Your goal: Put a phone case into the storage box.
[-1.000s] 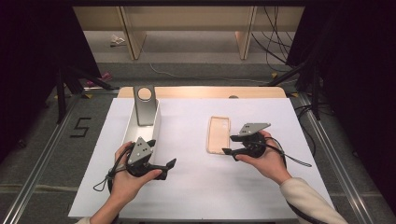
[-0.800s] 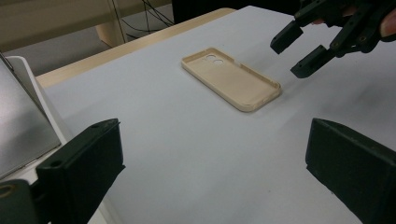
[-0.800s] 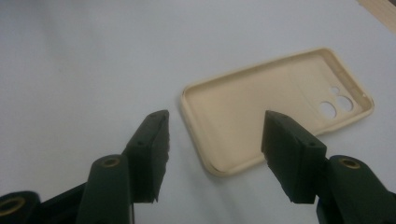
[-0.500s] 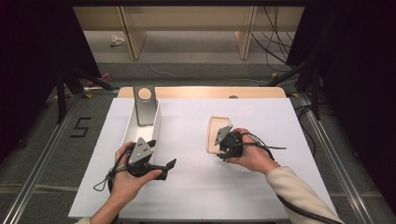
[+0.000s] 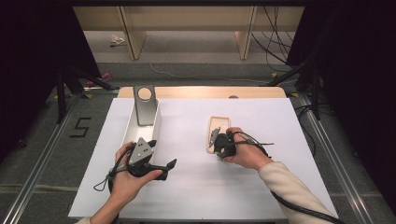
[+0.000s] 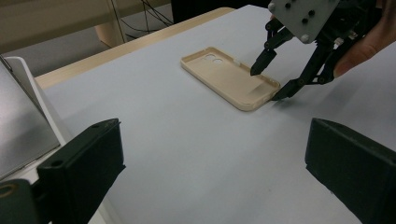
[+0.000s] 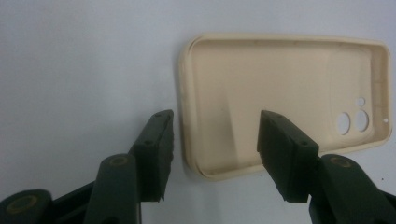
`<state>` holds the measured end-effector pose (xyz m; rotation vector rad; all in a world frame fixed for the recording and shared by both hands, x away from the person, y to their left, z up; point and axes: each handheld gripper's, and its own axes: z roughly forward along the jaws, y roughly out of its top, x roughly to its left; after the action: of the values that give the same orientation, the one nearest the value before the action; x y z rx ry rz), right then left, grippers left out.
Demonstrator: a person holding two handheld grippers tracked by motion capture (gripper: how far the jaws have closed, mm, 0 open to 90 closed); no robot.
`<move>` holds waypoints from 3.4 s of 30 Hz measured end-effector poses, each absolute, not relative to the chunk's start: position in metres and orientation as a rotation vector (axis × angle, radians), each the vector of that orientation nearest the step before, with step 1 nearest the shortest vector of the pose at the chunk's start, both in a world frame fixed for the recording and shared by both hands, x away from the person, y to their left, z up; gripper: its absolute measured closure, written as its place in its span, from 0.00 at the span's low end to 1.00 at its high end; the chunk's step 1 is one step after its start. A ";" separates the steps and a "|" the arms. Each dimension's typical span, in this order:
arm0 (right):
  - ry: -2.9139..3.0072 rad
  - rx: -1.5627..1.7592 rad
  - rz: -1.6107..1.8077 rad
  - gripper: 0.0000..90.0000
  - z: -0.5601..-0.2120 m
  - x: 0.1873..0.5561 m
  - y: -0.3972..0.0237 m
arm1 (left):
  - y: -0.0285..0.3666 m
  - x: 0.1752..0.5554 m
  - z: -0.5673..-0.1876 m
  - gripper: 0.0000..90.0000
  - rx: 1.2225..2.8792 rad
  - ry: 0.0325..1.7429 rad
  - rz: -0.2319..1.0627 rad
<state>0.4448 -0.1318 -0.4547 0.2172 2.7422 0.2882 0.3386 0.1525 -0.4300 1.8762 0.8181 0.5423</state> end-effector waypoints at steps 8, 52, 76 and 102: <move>2.740 0.176 0.248 0.54 -0.457 0.447 -0.126 | 0.152 0.339 -0.430 0.04 1.877 0.818 0.538; 2.855 0.048 0.124 0.93 -0.458 0.449 -0.109 | 0.151 0.338 -0.431 0.06 1.880 0.810 0.533; 2.846 0.031 0.143 0.97 -0.456 0.447 -0.111 | 0.151 0.338 -0.431 0.06 1.882 0.809 0.534; 2.762 0.050 0.431 0.98 -0.433 0.423 -0.145 | 0.152 0.340 -0.434 0.07 1.882 0.825 0.537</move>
<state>0.4228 -0.1451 -0.4334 0.0501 2.7621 0.4308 0.3402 0.1522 -0.4337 1.8817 0.8254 0.5367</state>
